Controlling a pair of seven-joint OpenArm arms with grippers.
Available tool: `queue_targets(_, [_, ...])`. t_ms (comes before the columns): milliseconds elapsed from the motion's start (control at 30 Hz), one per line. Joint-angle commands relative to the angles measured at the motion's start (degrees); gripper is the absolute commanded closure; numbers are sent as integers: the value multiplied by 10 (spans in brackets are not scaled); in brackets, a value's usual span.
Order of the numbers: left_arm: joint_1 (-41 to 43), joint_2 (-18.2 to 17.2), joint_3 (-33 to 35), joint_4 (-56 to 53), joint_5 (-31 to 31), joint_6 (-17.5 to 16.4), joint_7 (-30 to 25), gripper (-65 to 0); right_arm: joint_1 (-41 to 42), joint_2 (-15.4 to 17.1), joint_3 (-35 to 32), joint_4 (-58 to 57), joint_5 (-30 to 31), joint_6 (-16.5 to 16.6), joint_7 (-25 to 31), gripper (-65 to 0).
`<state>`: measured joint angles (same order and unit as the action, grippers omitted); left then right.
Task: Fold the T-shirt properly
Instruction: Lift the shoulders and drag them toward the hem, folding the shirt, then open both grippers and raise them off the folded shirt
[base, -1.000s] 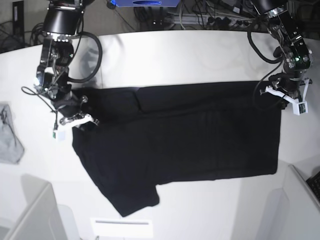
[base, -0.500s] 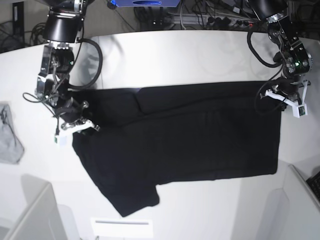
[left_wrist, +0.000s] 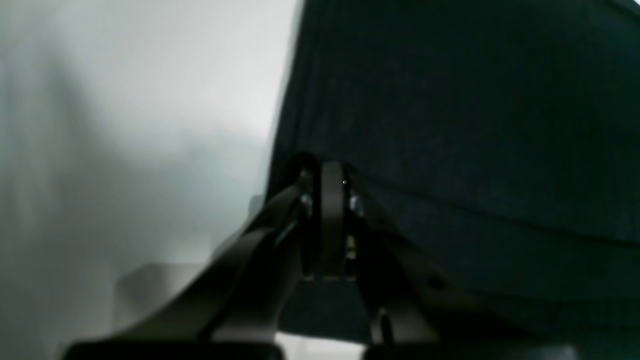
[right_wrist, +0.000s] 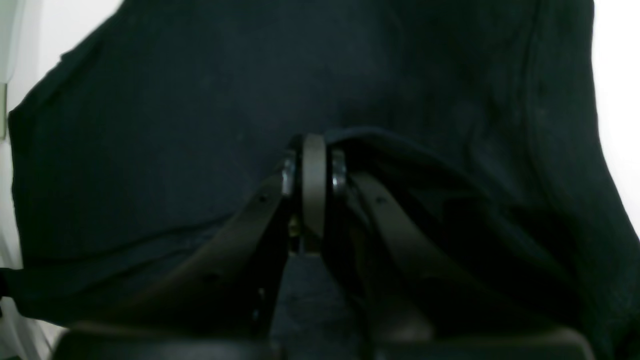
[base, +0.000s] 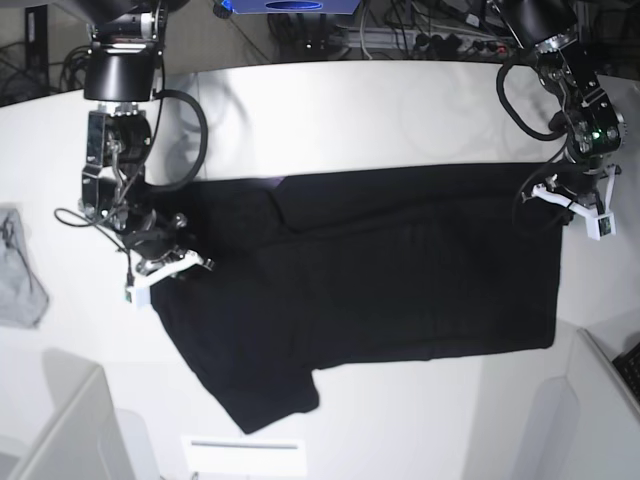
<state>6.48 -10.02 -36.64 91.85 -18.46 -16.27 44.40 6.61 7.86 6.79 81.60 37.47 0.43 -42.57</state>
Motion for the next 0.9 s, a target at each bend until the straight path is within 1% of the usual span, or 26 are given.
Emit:
queue_targets(0, [-4, -11, -1, 6, -4, 1, -11, 0, 13, 5, 2, 10, 7, 3, 13, 0])
queue_targets(233, [-16, -12, 12, -10, -3, 1, -11, 0, 13, 5, 1, 10, 7, 3, 13, 0])
queue_targets(367, [-16, -22, 30, -20, -3, 1, -12, 0, 13, 5, 1, 10, 7, 3, 13, 0])
queue_targets(533, [-24, -22, 32, -20, -3, 1, -12, 0, 17, 5, 2, 5, 6, 3, 13, 0])
queue_targets(600, [-26, -22, 30, -22, -3, 1, -12, 0, 18, 5, 2, -2, -2, 3, 13, 0])
queue_targets(733, [-26, -29, 31, -25, -3, 1, -12, 0, 19, 2, 3, -2, -43, 3, 13, 0])
queue_targets(867, [-27, -32, 30, -36, -3, 1, -12, 0, 19, 2, 4, -2, -49, 3, 13, 0])
